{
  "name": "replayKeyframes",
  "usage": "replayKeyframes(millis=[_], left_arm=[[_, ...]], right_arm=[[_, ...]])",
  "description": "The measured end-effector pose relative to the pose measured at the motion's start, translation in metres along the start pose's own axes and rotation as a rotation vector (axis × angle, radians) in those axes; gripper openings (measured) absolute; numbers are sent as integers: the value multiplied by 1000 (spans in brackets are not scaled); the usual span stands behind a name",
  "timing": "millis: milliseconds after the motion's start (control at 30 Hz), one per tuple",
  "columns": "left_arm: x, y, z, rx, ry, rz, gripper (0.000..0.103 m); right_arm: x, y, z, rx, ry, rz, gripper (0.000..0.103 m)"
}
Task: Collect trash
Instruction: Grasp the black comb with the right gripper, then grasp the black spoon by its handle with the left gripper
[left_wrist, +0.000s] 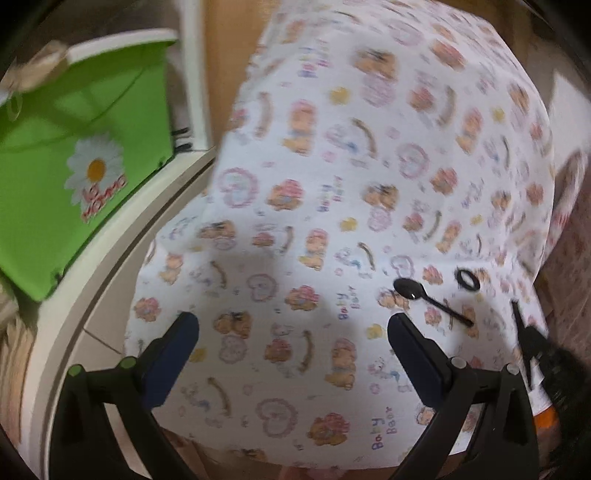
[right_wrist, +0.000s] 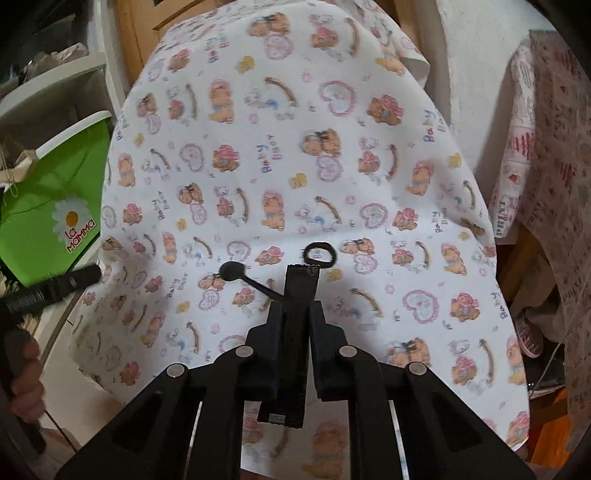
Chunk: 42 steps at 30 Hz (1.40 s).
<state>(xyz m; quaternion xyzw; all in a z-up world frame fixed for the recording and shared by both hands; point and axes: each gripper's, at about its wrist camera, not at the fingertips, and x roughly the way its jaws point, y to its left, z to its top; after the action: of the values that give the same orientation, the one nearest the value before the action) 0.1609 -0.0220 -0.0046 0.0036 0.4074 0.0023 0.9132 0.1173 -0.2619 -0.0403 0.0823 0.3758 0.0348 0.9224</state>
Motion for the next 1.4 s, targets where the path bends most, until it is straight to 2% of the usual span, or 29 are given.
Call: replayKeyframes(millis=[167,267,367,500,633,767,833,867,900,933,967,1033,1100,1167,1200,1300,1400], left_arm=[[11,-31,-6,40,12,-37,102],[22,-46,-8,33,38,-90,101],[31,-63,-6,14,54,-167,84],[52,-89,-3,-28,118,-231,77],[72,-115,1,-33,149,-192,77],[88,-138,0,5,158,-125,77],[94,-145,-4,40,173,-81,64],[98,-148,-6,44,187,-63,54],[104,-149,-8,43,216,-59,49],[104,-151,-9,47,205,-50,48],[103,-154,-10,58,193,-38,42],[102,-156,-11,64,199,-46,34],[100,-158,-12,74,206,-54,19],[96,-156,-15,66,203,-77,10],[93,-150,-17,39,180,-109,9],[82,-131,-22,18,177,-104,3],[68,-117,-24,4,155,-115,2]], right_arm=[[2,-23,7,57,31,-34,15],[0,-36,9,70,37,-39,15],[-1,-47,10,81,45,-41,15],[-3,-56,9,89,51,-47,15],[-6,-60,9,82,57,-47,15],[-13,-61,12,47,27,-69,15],[-16,-62,14,38,16,-73,16],[-17,-63,15,40,14,-71,16],[-18,-65,16,45,14,-68,16],[-19,-67,17,54,15,-63,16],[-19,-69,17,63,18,-59,16],[-20,-72,18,84,29,-40,16],[-20,-73,17,93,37,-26,16],[-20,-72,17,84,34,-33,16],[-20,-71,16,80,30,-41,16],[-22,-70,17,81,23,-47,16],[-24,-71,19,115,29,-25,16]])
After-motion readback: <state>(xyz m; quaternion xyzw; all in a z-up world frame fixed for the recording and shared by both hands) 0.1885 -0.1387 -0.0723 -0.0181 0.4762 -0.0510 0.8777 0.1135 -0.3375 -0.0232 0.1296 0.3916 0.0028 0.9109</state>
